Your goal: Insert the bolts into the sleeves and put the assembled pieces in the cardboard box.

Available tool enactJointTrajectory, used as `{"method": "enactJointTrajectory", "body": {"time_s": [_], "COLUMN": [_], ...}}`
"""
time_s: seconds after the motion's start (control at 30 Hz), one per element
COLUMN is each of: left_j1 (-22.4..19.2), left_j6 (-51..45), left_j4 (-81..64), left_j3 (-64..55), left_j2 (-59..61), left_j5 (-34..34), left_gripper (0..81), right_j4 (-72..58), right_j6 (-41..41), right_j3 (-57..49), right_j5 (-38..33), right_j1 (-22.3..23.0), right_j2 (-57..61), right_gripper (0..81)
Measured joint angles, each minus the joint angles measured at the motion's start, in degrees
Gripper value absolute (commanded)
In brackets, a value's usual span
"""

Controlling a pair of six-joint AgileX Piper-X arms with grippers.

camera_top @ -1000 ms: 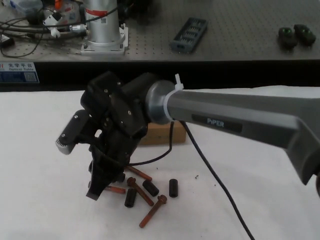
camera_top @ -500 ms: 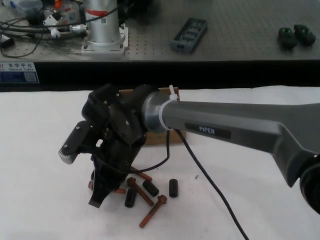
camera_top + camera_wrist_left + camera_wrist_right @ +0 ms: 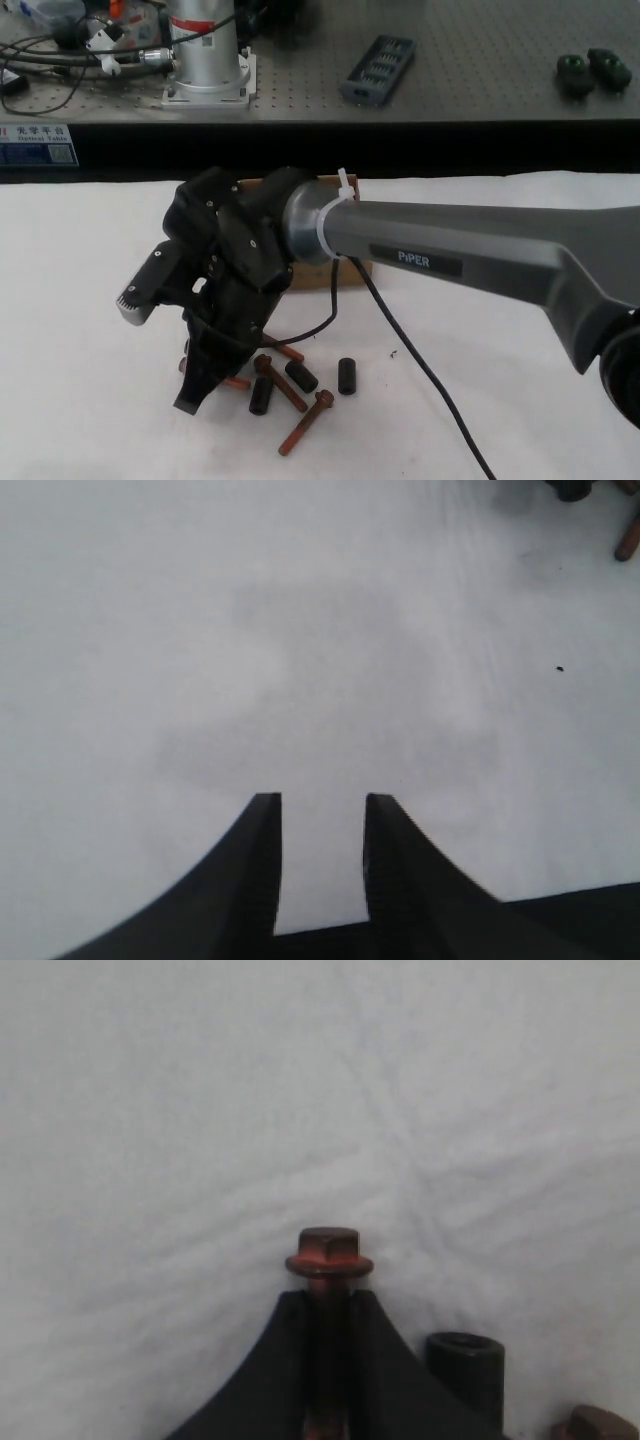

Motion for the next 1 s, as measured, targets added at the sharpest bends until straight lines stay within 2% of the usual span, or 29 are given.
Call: {"method": "enactJointTrajectory", "body": {"time_s": [0.27, 0.47, 0.73, 1.0], "left_j1": [0.0, 0.0, 0.0, -0.42], "left_j6": [6.67, 9.44, 11.69, 12.28], "left_j4": [0.0, -1.96, -8.71, -15.51], "left_j3": [0.0, 0.0, -2.95, -11.1], "left_j2": [0.0, 3.52, 20.61, 36.84], "left_j5": [5.08, 8.56, 12.5, 15.33], "left_gripper": [21.3, 21.3, 21.3, 21.3], "right_j4": [0.83, 1.63, 3.46, 3.8], "right_j6": [6.36, 13.6, 15.39, 15.75], "right_j3": [0.0, 2.29, 17.6, 38.22], "right_j5": [0.11, -0.27, -0.01, 0.07], "right_j1": [-0.13, -3.27, -9.07, -15.57], "right_j2": [-7.72, -16.45, -30.8, -55.97], "right_gripper": [3.7, 3.7, 3.7, 3.7]}}
